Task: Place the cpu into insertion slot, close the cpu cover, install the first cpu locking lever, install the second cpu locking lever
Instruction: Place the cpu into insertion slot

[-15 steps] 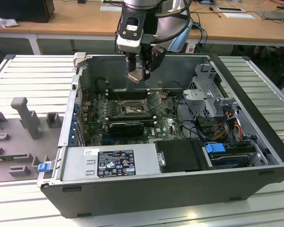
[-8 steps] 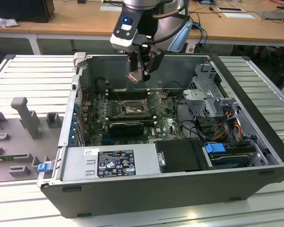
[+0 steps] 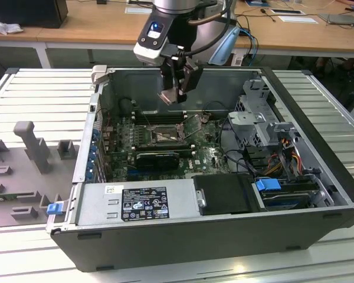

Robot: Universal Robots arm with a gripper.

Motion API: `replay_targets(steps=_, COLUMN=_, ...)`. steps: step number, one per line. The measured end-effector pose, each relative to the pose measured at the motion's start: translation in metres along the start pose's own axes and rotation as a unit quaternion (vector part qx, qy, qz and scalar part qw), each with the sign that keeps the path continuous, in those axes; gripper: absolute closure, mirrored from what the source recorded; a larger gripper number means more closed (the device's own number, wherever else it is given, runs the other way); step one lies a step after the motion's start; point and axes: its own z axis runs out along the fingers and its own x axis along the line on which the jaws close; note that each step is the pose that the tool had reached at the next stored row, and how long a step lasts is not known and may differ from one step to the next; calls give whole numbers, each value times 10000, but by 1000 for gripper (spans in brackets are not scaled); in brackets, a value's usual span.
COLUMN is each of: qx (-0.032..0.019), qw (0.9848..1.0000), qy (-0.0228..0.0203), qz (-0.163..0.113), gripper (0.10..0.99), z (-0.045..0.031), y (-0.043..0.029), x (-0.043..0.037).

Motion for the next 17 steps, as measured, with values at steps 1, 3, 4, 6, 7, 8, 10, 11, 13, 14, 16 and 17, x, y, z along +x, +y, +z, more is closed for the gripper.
replay_targets(steps=1, qx=2, qw=10000, qy=0, qz=3, gripper=561, z=3, y=0, x=0)
replay_targets(steps=3, qx=-2, qw=9999, qy=-9, qz=114, gripper=561, z=5, y=0, x=-1)
replay_targets(steps=4, qx=-3, qw=9999, qy=-12, qz=161, gripper=561, z=5, y=0, x=-1)
replay_targets(steps=6, qx=-5, qw=9996, qy=-21, qz=273, gripper=561, z=5, y=0, x=-1)
replay_targets(steps=7, qx=-8, qw=9992, qy=-31, qz=391, gripper=561, z=5, y=0, x=-1)
replay_targets(steps=8, qx=-10, qw=9989, qy=-36, qz=466, gripper=561, z=6, y=0, x=0)
replay_targets(steps=10, qx=-12, qw=9984, qy=-44, qz=568, gripper=561, z=6, y=0, x=-1)
replay_targets(steps=11, qx=-13, qw=9982, qy=-47, qz=603, gripper=561, z=6, y=0, x=-1)
replay_targets(steps=13, qx=-16, qw=9974, qy=-56, qz=725, gripper=561, z=6, y=0, x=-1)
replay_targets(steps=14, qx=-16, qw=9971, qy=-59, qz=756, gripper=561, z=6, y=0, x=-1)
replay_targets(steps=16, qx=-18, qw=9967, qy=-62, qz=807, gripper=561, z=11, y=0, x=0)
replay_targets(steps=17, qx=-18, qw=9967, qy=-63, qz=814, gripper=561, z=16, y=0, x=0)
